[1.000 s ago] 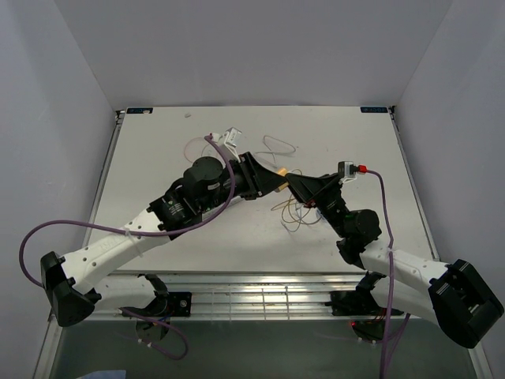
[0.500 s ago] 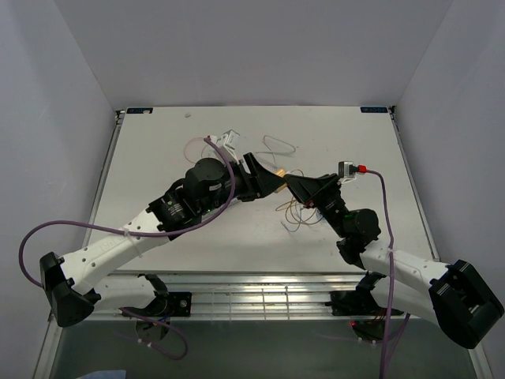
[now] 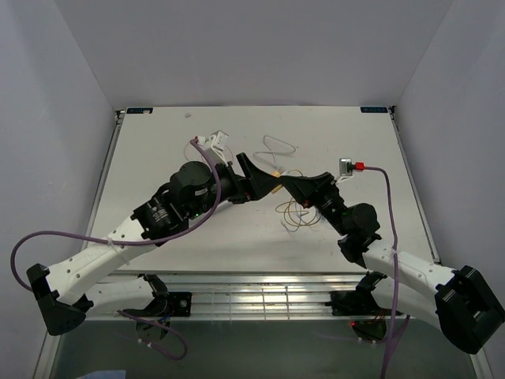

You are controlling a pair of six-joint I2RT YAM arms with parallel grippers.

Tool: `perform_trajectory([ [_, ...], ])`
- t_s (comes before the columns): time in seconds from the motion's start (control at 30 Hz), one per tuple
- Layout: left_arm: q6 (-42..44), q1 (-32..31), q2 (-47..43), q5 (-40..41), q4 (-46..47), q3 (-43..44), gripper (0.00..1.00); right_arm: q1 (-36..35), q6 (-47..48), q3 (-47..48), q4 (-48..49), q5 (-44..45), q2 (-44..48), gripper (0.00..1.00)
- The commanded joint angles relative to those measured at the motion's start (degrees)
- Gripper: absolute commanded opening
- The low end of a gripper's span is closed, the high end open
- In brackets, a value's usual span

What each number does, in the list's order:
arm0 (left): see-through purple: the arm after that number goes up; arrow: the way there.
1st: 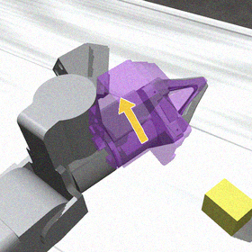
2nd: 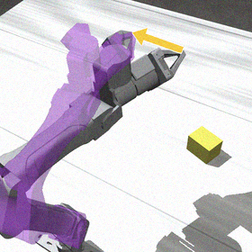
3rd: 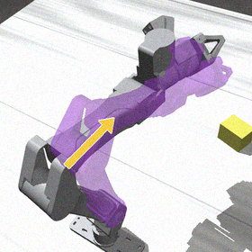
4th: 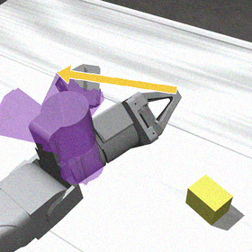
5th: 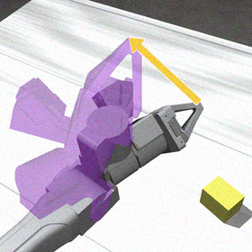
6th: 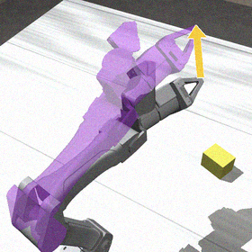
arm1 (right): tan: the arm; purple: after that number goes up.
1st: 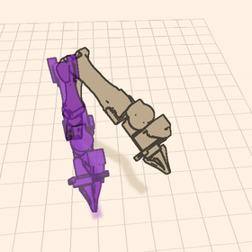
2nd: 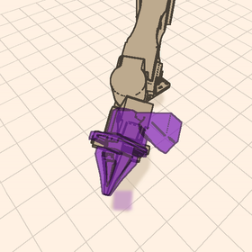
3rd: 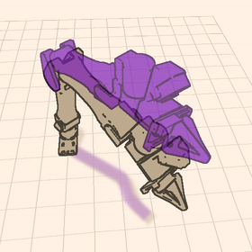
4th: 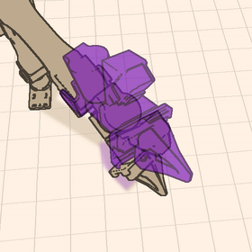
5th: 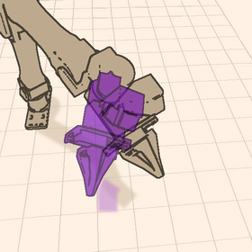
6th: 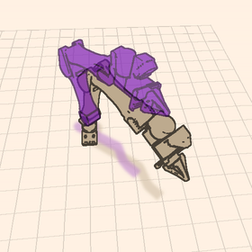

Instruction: Insert the plug

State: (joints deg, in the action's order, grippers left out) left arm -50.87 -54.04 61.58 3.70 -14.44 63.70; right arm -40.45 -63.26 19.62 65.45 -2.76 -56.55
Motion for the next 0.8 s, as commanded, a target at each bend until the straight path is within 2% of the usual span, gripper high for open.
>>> perform_trajectory([
  [0.0, 1.6, -0.3, -3.3, 2.2, -2.3, 1.8, 0.98, 1.9, 8.0, 4.5, -2.6, 0.3, 0.7, 0.08],
  [0.13, 1.1, -0.2, -4.0, 7.9, -11.0, 3.5, 0.98, 5.8, 14.7, 9.7, -8.5, -2.2, -0.9, 0.08],
  [0.17, 0.3, -0.2, -3.6, 12.0, -13.9, 4.5, 0.98, 8.0, 18.2, 10.9, -9.2, -3.5, -1.7, 0.08],
  [0.2, -0.7, 0.1, -3.1, 13.8, -19.3, 5.4, 0.98, 9.1, 20.1, 13.7, -9.1, -7.5, -3.8, 0.08],
  [0.23, -1.0, 1.2, -1.8, 14.6, -21.6, 6.6, 0.98, 9.9, 21.5, 15.3, -9.3, -8.9, -5.1, 0.08],
  [0.27, -1.3, 2.2, -1.4, 14.4, -23.0, 6.8, 0.98, 11.7, 26.7, 17.2, -9.6, -14.7, -6.7, 0.08],
  [0.3, -0.9, 3.8, -0.9, 12.7, -23.8, 6.8, 0.98, 12.4, 29.1, 22.1, -10.7, -17.1, -10.2, 0.08],
  [0.37, 0.2, 12.3, 0.9, 6.5, -23.4, 5.7, 0.98, 13.6, 34.6, 27.5, -13.1, -21.7, -14.4, 0.08],
  [0.4, 0.9, 16.3, 1.4, -1.7, -22.6, 5.1, 0.98, 13.7, 39.6, 29.8, -13.3, -25.3, -18.2, 0.08],
  [0.43, 2.4, 23.3, 2.0, -5.8, -22.2, 3.8, 0.98, 13.8, 42.2, 33.6, -12.9, -27.0, -20.2, 0.08],
  [0.47, 3.0, 25.7, 2.3, -8.3, -21.8, 3.0, 0.98, 13.9, 45.4, 35.7, -12.5, -30.4, -22.1, 0.08],
  [0.6, 4.1, 32.0, 0.2, -9.5, -20.2, 0.1, 0.98, 14.1, 56.6, 49.7, -17.5, -39.4, -34.9, 0.08],
  [0.63, 4.5, 34.1, -0.1, -9.9, -20.5, -0.2, 0.98, 14.1, 60.0, 55.8, -19.0, -41.7, -37.5, 0.08],
  [0.67, 4.6, 35.3, -0.1, -10.2, -20.8, -0.9, 0.98, 14.1, 61.0, 58.6, -19.1, -43.7, -39.7, 0.08],
  [0.7, 4.9, 36.7, -0.1, -10.8, -21.7, -1.3, 0.98, 14.1, 61.6, 61.3, -18.9, -49.4, -44.5, 0.08],
  [0.73, 5.3, 39.9, 0.2, -13.1, -22.0, -1.8, 0.98, 14.1, 61.7, 64.1, -18.4, -52.4, -47.0, 0.08],
  [0.77, 5.8, 41.5, 0.3, -14.2, -22.3, -2.6, 0.98, 13.9, 61.3, 69.5, -17.6, -55.6, -49.5, 0.08],
])
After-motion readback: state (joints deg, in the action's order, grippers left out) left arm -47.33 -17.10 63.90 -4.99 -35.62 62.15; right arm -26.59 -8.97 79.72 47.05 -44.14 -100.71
